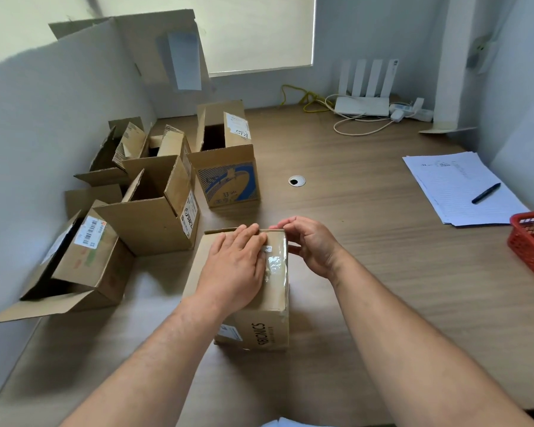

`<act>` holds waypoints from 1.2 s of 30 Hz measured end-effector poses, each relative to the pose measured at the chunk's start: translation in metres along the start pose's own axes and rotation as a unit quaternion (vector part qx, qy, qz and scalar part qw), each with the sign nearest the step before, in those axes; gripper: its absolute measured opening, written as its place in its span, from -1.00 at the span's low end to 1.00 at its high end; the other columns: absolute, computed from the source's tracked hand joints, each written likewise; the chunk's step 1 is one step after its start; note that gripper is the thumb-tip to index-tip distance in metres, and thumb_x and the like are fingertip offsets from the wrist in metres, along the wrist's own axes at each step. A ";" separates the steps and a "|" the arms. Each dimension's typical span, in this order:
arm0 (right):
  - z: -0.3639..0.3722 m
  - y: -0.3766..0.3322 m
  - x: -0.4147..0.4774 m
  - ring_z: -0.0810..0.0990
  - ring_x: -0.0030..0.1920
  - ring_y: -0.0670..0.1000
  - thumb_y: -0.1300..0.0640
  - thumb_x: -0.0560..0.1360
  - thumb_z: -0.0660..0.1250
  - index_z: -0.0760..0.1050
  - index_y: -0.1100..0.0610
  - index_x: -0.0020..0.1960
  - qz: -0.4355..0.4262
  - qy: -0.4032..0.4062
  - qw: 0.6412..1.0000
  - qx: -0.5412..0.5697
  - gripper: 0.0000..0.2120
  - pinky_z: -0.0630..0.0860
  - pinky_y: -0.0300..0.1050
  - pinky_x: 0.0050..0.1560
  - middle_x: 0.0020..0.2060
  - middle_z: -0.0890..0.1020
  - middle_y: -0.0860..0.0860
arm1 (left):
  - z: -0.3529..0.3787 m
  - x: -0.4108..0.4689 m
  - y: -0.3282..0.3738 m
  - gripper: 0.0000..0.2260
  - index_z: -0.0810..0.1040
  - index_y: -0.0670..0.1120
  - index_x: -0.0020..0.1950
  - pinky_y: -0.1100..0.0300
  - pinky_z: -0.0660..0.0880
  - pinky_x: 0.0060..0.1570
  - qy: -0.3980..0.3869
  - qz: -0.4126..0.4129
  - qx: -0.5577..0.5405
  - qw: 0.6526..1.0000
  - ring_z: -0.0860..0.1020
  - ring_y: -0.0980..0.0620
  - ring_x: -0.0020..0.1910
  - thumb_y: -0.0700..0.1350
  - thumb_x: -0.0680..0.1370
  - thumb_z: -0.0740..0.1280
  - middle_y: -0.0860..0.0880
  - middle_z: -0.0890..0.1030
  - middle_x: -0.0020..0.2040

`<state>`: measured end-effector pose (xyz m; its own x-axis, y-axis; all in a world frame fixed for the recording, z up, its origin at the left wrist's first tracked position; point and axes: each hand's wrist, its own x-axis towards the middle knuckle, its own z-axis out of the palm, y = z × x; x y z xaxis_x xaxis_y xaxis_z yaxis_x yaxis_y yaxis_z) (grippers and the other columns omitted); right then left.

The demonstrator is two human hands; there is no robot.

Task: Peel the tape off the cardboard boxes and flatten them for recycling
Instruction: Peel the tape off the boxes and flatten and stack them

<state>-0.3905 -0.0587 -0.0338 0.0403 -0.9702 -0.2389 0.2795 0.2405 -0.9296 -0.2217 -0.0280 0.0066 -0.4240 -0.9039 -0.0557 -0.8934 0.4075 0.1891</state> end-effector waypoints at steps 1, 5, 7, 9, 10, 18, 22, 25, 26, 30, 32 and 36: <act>-0.001 0.000 0.000 0.57 -0.13 -0.01 0.33 0.53 0.17 0.53 0.19 -0.12 -0.005 -0.001 1.000 -0.004 -0.82 0.48 -0.09 -0.05 -0.14 0.64 0.08 | 0.000 0.000 0.000 -0.56 0.10 0.08 0.57 0.14 -0.17 0.49 0.000 0.000 -0.002 1.000 -0.06 0.11 0.56 0.08 0.68 -0.08 0.11 0.05 0.58; -0.004 0.000 -0.002 0.56 -0.11 -0.01 0.32 0.54 0.26 0.54 0.19 -0.16 -0.046 0.051 0.996 -0.050 -0.85 0.52 -0.06 -0.01 -0.19 0.61 0.06 | 0.000 -0.001 -0.002 -0.57 0.12 0.08 0.56 0.13 -0.14 0.50 0.004 -0.002 -0.005 1.000 -0.03 0.11 0.55 0.08 0.68 -0.07 0.11 0.07 0.58; -0.007 -0.003 -0.002 0.54 -0.09 -0.02 0.31 0.53 0.28 0.53 0.14 -0.19 -0.071 0.096 0.990 -0.077 -0.84 0.50 -0.08 -0.02 -0.20 0.60 0.04 | 0.001 -0.001 -0.002 -0.57 0.13 0.08 0.56 0.13 -0.12 0.50 0.007 -0.007 -0.006 1.000 -0.02 0.11 0.55 0.08 0.68 -0.07 0.11 0.08 0.58; -0.010 -0.007 -0.004 0.54 -0.06 -0.02 0.28 0.54 0.28 0.53 0.11 -0.17 -0.083 0.113 0.985 -0.104 -0.84 0.50 -0.10 -0.03 -0.17 0.60 0.04 | 0.001 -0.001 -0.001 -0.57 0.13 0.08 0.56 0.13 -0.12 0.51 0.006 -0.008 -0.005 1.000 -0.02 0.10 0.55 0.07 0.68 -0.07 0.11 0.08 0.58; -0.011 -0.008 -0.004 0.54 -0.03 -0.02 0.25 0.55 0.28 0.55 0.10 -0.13 -0.082 0.108 0.983 -0.123 -0.87 0.50 -0.09 -0.03 -0.11 0.61 0.05 | 0.001 -0.001 0.000 -0.57 0.12 0.08 0.56 0.12 -0.13 0.51 0.004 -0.007 -0.003 1.000 -0.02 0.10 0.55 0.08 0.68 -0.07 0.11 0.07 0.58; -0.002 -0.015 -0.010 0.57 -0.15 -0.01 0.31 0.52 0.31 0.53 0.14 -0.14 -0.048 0.031 0.987 -0.151 -0.89 0.55 -0.12 -0.15 -0.17 0.60 0.07 | 0.000 0.004 0.005 -0.57 0.13 0.02 0.56 0.09 -0.16 0.52 -0.006 0.003 0.004 1.000 -0.06 0.08 0.56 0.02 0.68 -0.07 0.06 0.05 0.59; 0.001 -0.014 -0.010 0.56 -0.19 -0.02 0.34 0.50 0.33 0.51 0.15 -0.20 -0.077 0.056 0.981 -0.167 -0.85 0.58 -0.12 -0.21 -0.24 0.57 0.04 | 0.002 0.006 0.003 -0.58 0.13 0.01 0.56 0.11 -0.18 0.51 -0.006 0.002 -0.007 1.000 -0.06 0.11 0.56 0.01 0.68 -0.07 0.07 0.05 0.59; 0.003 -0.009 -0.013 0.56 -0.18 -0.01 0.33 0.52 0.31 0.50 0.15 -0.22 -0.118 0.089 0.974 -0.172 -0.83 0.61 -0.07 -0.15 -0.26 0.55 0.04 | 0.003 0.005 -0.002 -0.58 0.14 0.03 0.55 0.15 -0.18 0.49 -0.003 -0.004 -0.019 1.000 -0.05 0.12 0.56 0.02 0.68 -0.06 0.08 0.06 0.59; 0.002 -0.008 -0.015 0.57 -0.17 -0.01 0.33 0.53 0.29 0.49 0.16 -0.21 -0.125 0.101 0.976 -0.146 -0.84 0.62 -0.10 -0.17 -0.25 0.55 0.05 | 0.003 0.005 -0.004 -0.59 0.14 0.04 0.55 0.16 -0.18 0.48 -0.002 -0.007 -0.024 1.000 -0.04 0.12 0.55 0.02 0.68 -0.05 0.08 0.07 0.58; -0.014 -0.006 -0.021 0.58 -0.11 0.05 0.31 0.56 0.25 0.49 0.14 -0.17 -0.121 0.124 0.974 -0.147 -0.84 0.59 -0.04 -0.09 -0.22 0.57 0.07 | 0.004 0.006 -0.004 -0.59 0.16 0.04 0.54 0.15 -0.16 0.49 0.001 -0.009 -0.030 1.000 -0.02 0.12 0.55 0.02 0.68 -0.04 0.08 0.08 0.58; -0.016 -0.004 -0.019 0.57 -0.06 0.04 0.30 0.57 0.23 0.53 0.14 0.03 -0.103 0.103 0.967 -0.211 -0.85 0.55 -0.07 -0.07 -0.10 0.57 0.05 | 0.004 0.006 -0.001 -0.59 0.15 0.03 0.55 0.14 -0.16 0.49 0.002 -0.008 -0.025 1.000 -0.02 0.11 0.55 0.02 0.69 -0.04 0.08 0.08 0.58; -0.008 -0.007 -0.012 0.54 -0.12 -0.06 0.29 0.59 0.18 0.41 0.07 0.39 -0.093 0.049 0.948 -0.301 -0.61 0.45 -0.34 -0.20 0.10 0.52 0.02 | 0.004 0.003 0.001 -0.58 0.14 0.03 0.55 0.13 -0.16 0.50 0.000 -0.011 -0.014 1.000 -0.03 0.11 0.56 0.02 0.69 -0.05 0.08 0.07 0.58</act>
<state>-0.4004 -0.0481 -0.0263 -0.0534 -0.9971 -0.0533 -0.3259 0.0679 -0.9430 -0.2249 -0.0301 0.0031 -0.4040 -0.9128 -0.0595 -0.8981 0.3834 0.2155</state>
